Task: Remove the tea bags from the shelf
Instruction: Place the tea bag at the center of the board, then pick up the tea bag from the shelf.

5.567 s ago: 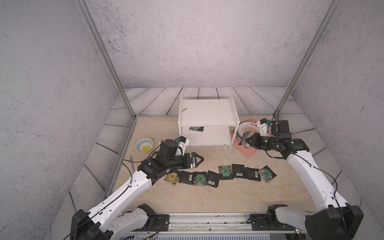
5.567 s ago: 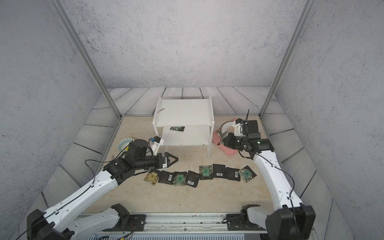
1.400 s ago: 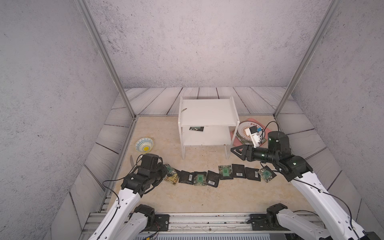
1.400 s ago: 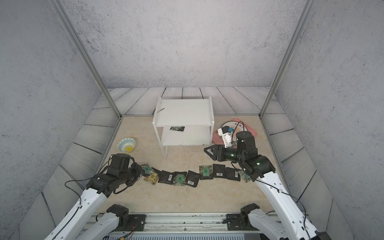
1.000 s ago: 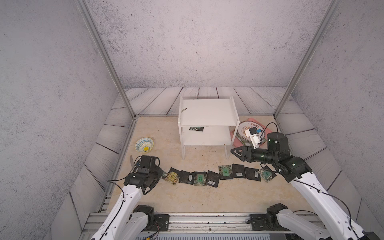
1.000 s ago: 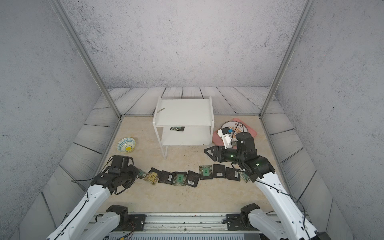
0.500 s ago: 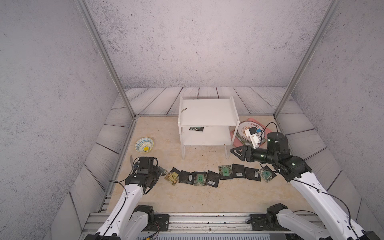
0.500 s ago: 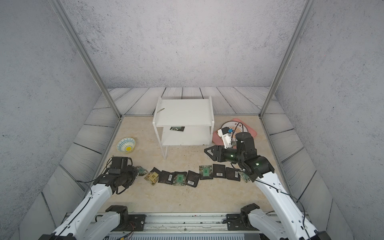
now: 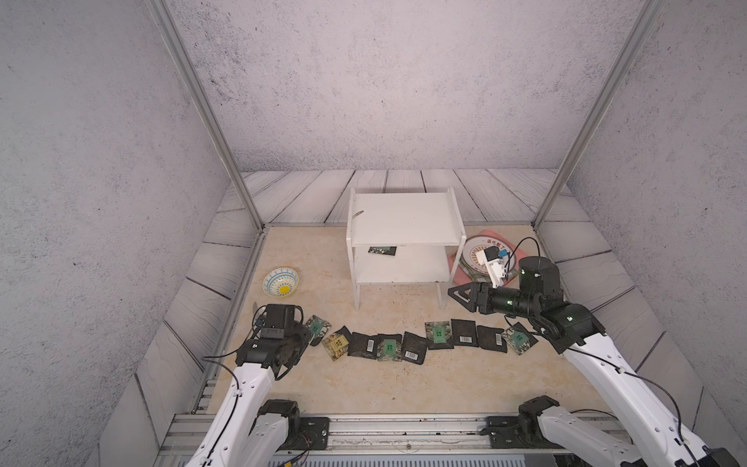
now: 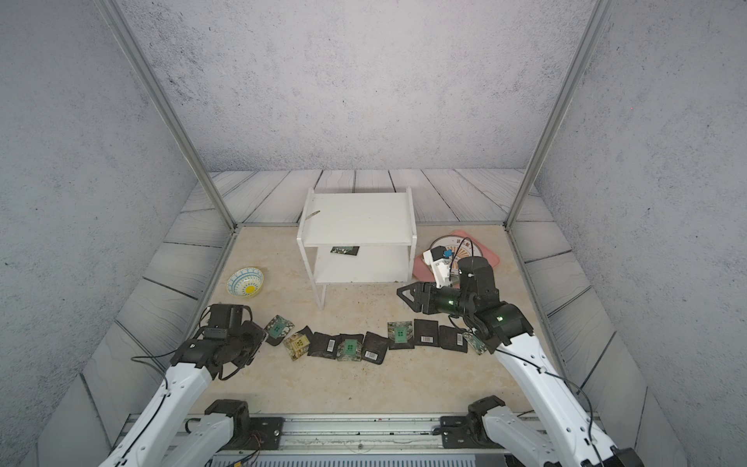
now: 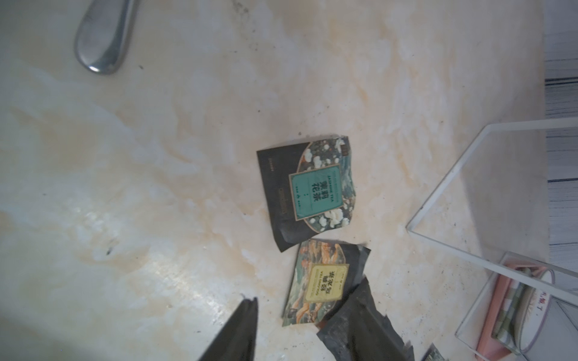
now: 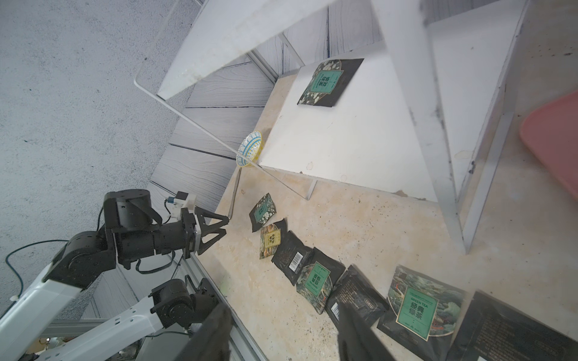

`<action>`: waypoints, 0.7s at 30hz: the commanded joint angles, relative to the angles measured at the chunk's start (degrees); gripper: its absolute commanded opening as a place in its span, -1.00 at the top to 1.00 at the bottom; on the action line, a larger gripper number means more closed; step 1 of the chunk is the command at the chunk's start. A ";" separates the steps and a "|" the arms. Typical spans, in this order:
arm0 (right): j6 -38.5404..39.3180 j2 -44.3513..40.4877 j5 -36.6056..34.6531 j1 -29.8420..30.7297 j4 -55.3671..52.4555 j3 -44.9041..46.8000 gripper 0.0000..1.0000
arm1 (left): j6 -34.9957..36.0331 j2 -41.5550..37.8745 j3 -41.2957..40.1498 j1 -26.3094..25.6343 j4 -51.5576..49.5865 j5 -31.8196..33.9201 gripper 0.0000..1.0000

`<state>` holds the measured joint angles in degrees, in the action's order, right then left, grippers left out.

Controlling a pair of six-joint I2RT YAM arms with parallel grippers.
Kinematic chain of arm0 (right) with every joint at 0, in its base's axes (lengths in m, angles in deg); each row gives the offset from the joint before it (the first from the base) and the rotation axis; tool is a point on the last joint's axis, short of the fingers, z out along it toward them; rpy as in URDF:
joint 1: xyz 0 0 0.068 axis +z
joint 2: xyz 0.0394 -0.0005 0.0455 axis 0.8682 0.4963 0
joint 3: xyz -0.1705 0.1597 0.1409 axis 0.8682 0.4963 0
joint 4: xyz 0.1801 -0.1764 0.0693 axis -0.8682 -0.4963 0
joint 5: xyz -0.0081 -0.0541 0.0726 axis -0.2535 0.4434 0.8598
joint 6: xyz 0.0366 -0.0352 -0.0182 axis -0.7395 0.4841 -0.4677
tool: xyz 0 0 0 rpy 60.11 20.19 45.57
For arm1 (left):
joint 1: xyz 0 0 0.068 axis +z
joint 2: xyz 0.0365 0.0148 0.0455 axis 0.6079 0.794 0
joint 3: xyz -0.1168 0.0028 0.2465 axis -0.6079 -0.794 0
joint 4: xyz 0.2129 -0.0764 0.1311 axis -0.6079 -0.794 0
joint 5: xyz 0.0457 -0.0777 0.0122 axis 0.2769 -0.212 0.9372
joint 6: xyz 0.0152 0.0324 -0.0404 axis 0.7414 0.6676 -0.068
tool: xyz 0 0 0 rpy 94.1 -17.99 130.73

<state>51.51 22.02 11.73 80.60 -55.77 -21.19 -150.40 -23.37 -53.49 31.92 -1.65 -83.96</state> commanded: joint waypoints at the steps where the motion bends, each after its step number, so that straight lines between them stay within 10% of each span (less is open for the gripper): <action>1: -0.34 0.46 -0.05 -0.65 -0.60 -1.15 -0.16 | 4.39 0.78 3.41 0.33 2.73 -3.09 -0.13; 21: 1.86 1.30 -4.75 -6.97 -9.91 -10.25 -0.37 | 21.77 32.87 32.59 0.34 12.39 -30.04 -0.72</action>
<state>52.21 23.26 8.74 74.13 -63.68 -29.56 -132.25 6.38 -24.32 31.92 10.13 -109.64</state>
